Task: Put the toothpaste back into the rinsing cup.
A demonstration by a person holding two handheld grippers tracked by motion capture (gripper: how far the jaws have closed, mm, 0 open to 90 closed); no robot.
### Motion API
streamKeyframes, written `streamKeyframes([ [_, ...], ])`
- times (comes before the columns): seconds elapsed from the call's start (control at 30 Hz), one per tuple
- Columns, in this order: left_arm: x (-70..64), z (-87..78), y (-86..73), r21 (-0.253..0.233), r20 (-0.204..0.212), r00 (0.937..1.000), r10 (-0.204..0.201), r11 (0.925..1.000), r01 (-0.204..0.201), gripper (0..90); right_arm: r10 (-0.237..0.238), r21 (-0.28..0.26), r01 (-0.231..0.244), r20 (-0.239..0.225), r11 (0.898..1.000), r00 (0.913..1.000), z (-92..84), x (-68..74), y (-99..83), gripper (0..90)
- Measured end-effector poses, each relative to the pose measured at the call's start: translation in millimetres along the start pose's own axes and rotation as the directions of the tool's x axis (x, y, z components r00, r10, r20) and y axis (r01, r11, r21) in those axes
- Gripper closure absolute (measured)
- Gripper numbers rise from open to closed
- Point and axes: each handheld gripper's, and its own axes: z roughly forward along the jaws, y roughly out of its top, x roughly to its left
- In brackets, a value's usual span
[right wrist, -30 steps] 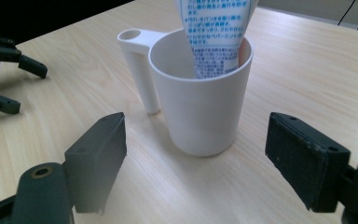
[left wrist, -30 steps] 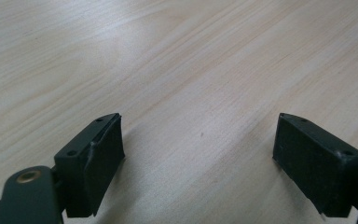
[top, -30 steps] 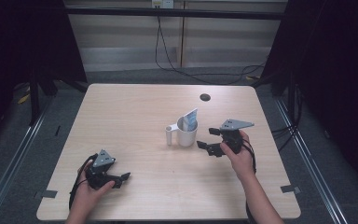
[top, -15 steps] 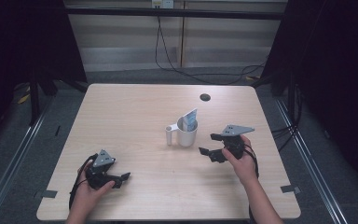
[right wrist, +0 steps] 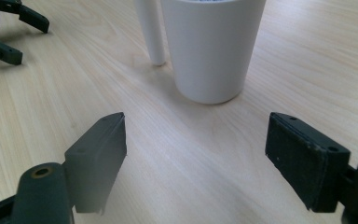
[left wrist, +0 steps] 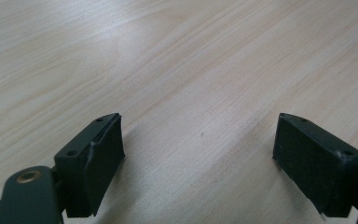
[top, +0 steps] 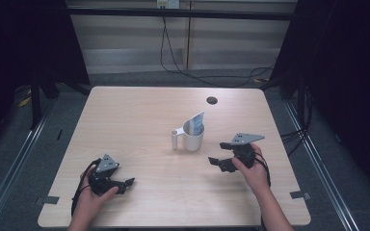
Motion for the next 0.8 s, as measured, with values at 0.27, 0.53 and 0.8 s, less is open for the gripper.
streamKeyframes([
  [0.27,0.0,0.0,0.0,0.0,0.0,1.0,0.0,1.0,0.0,16.0,0.01,0.013,-0.01,0.005,1.0,0.9999,-3.6,-0.6,-10.2,20.5],
  [0.53,0.0,0.0,0.0,0.0,0.0,1.0,0.0,1.0,0.0,16.0,0.022,0.031,-0.023,0.012,0.999,0.9997,-5.4,-1.5,-22.1,20.5],
  [0.8,0.0,0.0,0.0,0.0,0.0,1.0,0.0,1.0,0.0,16.0,0.032,0.036,-0.033,0.02,0.999,0.9993,-9.5,-2.3,-28.1,20.5],
])
